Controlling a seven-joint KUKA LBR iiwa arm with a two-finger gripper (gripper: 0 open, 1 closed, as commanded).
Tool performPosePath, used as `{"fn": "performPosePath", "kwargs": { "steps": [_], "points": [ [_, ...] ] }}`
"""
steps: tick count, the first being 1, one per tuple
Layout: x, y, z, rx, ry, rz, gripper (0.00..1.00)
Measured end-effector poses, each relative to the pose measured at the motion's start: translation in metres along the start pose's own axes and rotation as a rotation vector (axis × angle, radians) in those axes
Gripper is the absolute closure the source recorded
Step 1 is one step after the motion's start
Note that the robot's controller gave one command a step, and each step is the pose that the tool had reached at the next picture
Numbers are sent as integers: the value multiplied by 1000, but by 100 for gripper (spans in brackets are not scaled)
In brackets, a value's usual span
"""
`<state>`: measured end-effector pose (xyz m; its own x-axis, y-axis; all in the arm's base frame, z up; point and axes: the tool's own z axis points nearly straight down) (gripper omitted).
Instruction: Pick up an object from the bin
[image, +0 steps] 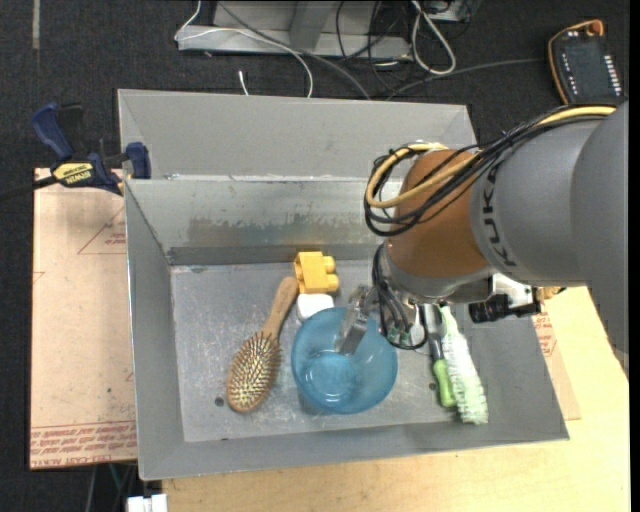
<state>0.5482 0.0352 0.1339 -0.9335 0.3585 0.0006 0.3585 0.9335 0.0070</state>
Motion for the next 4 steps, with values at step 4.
{"fn": "performPosePath", "kwargs": {
  "steps": [4],
  "points": [
    [26, 17, 45, -1, 0, -279, 100]
  ]
}}
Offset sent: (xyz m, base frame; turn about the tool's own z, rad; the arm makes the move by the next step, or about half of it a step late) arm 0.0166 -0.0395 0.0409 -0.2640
